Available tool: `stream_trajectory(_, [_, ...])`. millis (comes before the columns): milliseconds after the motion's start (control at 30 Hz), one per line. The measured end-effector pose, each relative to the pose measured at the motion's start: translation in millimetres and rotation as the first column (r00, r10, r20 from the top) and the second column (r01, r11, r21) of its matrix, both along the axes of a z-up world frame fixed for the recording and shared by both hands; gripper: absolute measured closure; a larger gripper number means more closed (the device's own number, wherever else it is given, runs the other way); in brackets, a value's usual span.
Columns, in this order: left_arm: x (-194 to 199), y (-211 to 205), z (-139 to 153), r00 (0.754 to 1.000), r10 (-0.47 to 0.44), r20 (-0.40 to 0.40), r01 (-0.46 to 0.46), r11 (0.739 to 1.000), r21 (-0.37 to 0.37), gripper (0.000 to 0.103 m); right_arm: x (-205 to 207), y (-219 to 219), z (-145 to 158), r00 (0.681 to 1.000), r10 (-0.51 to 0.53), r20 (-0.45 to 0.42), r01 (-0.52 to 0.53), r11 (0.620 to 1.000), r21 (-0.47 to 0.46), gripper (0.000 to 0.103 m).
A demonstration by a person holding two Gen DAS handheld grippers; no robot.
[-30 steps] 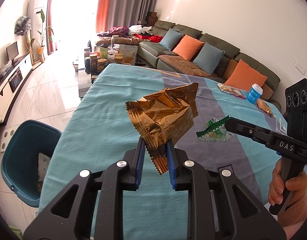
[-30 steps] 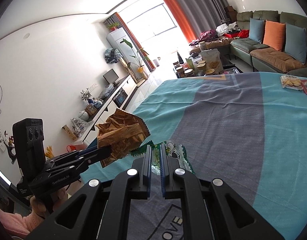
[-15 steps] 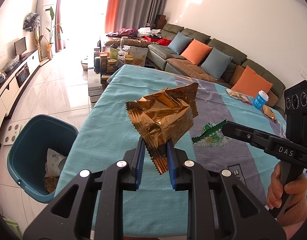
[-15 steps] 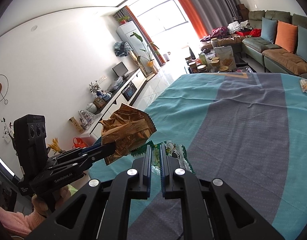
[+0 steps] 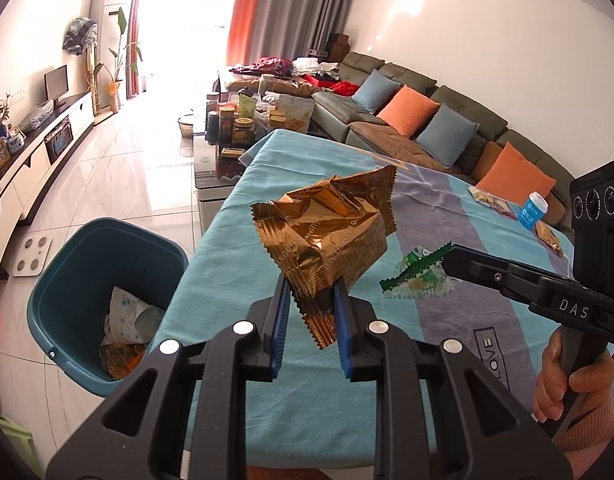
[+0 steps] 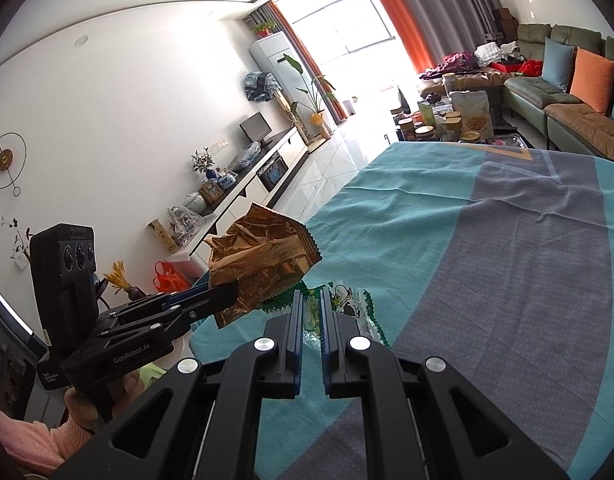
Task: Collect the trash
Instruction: 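Carry the gold bag and green-edged plastic bag over the teal bin with both grippers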
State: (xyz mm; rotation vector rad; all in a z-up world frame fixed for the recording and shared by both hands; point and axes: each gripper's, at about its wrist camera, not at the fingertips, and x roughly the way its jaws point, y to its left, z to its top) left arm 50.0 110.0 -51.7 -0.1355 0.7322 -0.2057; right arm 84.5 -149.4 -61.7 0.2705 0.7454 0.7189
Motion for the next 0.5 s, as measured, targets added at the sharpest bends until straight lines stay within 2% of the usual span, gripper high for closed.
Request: stream_trajectory(500, [-5.3,26.1,-2.0,0.998,0.057,0.002,-0.057,0.998,-0.004,0.082,7.4,30.0,2.9,0.998,0.060,0.002,-0.060,0.998,-0.003,0.097])
